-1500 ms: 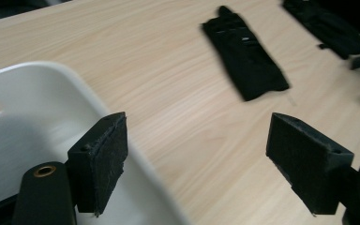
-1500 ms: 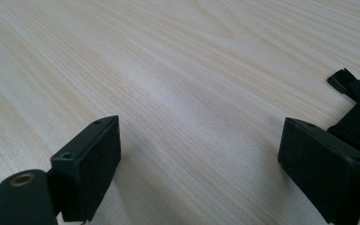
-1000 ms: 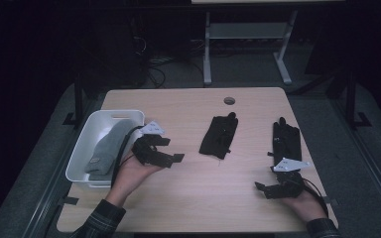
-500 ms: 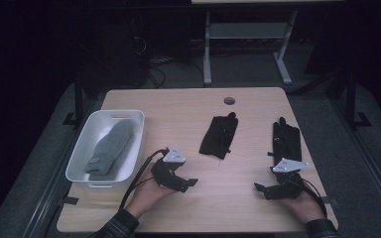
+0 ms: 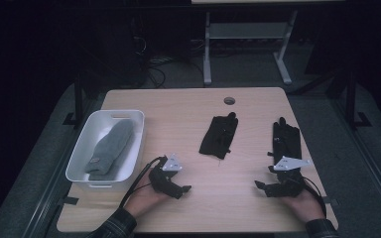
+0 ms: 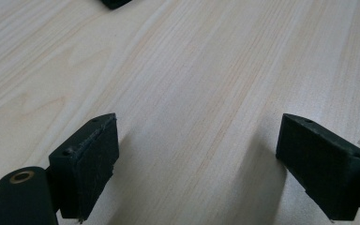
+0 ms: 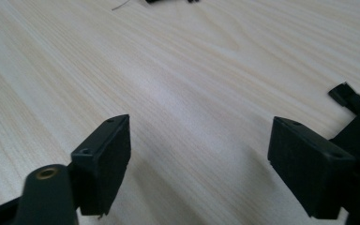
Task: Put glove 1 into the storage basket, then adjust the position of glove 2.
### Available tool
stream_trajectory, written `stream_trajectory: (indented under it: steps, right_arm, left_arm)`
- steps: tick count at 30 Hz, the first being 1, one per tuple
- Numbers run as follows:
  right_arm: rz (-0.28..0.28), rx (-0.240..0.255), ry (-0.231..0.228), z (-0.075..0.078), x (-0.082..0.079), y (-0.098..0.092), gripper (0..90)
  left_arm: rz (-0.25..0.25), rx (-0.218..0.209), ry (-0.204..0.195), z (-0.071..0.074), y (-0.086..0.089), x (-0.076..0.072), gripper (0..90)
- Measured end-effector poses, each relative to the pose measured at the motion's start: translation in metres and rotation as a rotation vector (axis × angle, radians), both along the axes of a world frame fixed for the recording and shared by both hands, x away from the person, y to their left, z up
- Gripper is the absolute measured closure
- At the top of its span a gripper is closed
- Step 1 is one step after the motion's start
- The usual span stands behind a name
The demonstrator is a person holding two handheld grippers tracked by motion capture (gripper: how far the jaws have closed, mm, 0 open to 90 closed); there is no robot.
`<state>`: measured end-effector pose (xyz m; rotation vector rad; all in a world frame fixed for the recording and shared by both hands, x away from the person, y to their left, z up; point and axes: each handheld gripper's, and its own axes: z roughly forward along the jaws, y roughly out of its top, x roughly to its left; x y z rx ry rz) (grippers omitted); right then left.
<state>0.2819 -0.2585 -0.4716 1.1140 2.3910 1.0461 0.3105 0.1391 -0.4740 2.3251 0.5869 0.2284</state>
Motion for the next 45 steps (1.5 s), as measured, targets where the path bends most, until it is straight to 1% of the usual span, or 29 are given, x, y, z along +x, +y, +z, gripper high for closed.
stream_trajectory:
  steps: [3,6,9,10,13,14,17,20,22,27,30,32,34,36,39,41,42,43,45]
  right_arm:
    - [-0.01,-0.005,-0.009,0.004,0.001,0.0,27.8]
    - [-0.026,0.005,-0.019,0.011,0.004,-0.004,36.6]
    - [-0.055,0.011,-0.02,0.02,0.009,-0.008,53.0]
    - [-0.063,0.011,-0.018,0.024,0.012,-0.01,61.3]
    - [-0.079,0.002,-0.019,0.03,0.02,-0.014,77.3]
    - [-0.084,0.003,-0.014,0.032,0.023,-0.016,81.4]
    - [-0.105,0.0,-0.013,0.036,0.035,-0.024,89.3]
    - [-0.135,-0.004,-0.011,0.037,0.049,-0.032,90.0]
    - [-0.156,-0.017,-0.014,0.038,0.057,-0.038,90.0]
    - [-0.218,-0.038,-0.023,0.035,0.074,-0.053,90.0]
    - [-0.247,-0.053,-0.008,0.03,0.082,-0.06,90.0]
    - [-0.262,-0.057,0.004,0.026,0.088,-0.064,90.0]
    - [-0.272,-0.062,0.024,0.021,0.092,-0.066,90.0]
    - [-0.265,-0.065,0.033,0.016,0.095,-0.066,90.0]
    - [-0.24,-0.061,0.025,0.013,0.097,-0.063,90.0]
    - [-0.236,-0.083,0.044,0.01,0.099,-0.058,90.0]
    - [-0.231,-0.101,0.06,0.007,0.099,-0.057,90.0]
    - [-0.23,-0.091,0.053,0.006,0.099,-0.056,90.0]
    - [-0.22,-0.096,0.067,0.008,0.097,-0.055,90.0]
  left_arm:
    - [-0.009,-0.042,-0.02,-0.004,0.003,-0.001,12.4]
    - [-0.009,-0.041,-0.019,-0.004,0.003,-0.001,12.6]
    - [-0.007,-0.04,-0.023,-0.004,0.003,-0.001,12.5]
    - [-0.01,-0.038,-0.029,-0.004,0.003,0.0,12.5]
    - [0.001,-0.053,-0.023,-0.004,0.002,-0.001,12.5]
    - [-0.002,-0.046,-0.025,-0.004,0.003,-0.001,12.5]
    - [0.005,-0.05,-0.026,-0.004,0.002,-0.002,12.5]
    - [-0.016,-0.034,-0.02,-0.003,0.003,-0.001,12.6]
    - [-0.027,-0.024,-0.013,-0.002,0.004,-0.001,12.5]
    - [-0.047,-0.022,-0.012,-0.002,0.006,-0.001,12.7]
    - [-0.061,-0.026,-0.014,-0.002,0.008,-0.001,12.7]
    - [-0.065,-0.044,-0.018,-0.003,0.009,-0.001,12.7]
    - [-0.071,-0.043,-0.019,-0.004,0.009,-0.001,12.7]
    - [-0.073,-0.042,-0.018,-0.003,0.009,-0.001,12.5]
    - [-0.082,-0.042,-0.02,-0.004,0.01,0.0,12.5]
    - [-0.088,-0.043,-0.02,-0.004,0.01,0.001,12.4]
    - [-0.085,-0.048,-0.022,-0.004,0.009,0.001,12.4]
    - [-0.084,-0.049,-0.021,-0.004,0.009,0.001,12.4]
    - [-0.085,-0.048,-0.019,-0.004,0.009,0.001,12.4]
